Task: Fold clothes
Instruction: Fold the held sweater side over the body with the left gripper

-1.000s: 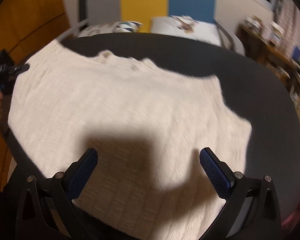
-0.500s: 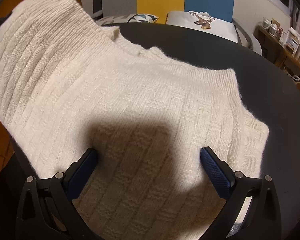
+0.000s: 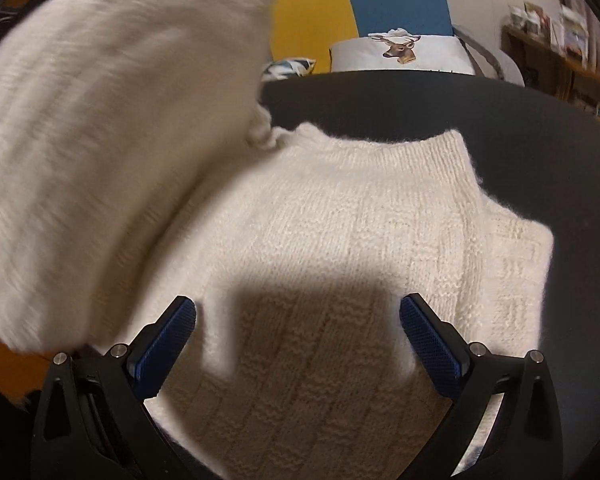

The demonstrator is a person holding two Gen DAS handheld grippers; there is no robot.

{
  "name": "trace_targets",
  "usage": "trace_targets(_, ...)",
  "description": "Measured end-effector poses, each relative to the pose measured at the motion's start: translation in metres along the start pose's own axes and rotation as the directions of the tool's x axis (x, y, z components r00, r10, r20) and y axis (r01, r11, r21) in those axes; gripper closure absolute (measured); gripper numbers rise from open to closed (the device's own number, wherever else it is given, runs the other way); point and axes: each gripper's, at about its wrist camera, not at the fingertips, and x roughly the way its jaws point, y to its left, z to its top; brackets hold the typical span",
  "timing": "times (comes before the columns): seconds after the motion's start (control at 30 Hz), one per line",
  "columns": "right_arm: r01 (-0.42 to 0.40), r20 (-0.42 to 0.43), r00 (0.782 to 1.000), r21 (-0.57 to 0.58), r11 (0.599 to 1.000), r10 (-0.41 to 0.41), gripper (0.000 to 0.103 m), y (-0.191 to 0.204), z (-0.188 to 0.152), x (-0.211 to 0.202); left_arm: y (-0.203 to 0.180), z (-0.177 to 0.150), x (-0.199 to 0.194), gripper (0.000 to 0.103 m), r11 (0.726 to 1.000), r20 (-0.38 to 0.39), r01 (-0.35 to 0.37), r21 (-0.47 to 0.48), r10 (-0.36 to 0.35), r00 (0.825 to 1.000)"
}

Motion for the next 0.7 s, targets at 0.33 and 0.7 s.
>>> trace_targets(0.33,-0.073,0.049,0.996,0.010,0.997,0.072,0.000,-0.014,-0.021,-0.030,0.037,-0.017,0.056,0.086,0.993,-0.119,-0.092,-0.075,0.083,0.989)
trace_targets(0.7,-0.151,0.092,0.985,0.085,0.985,0.143,0.000,-0.023,-0.042,-0.039,-0.001,-0.023,0.026,0.082,0.998,-0.192,0.036,0.044,-0.027,0.981)
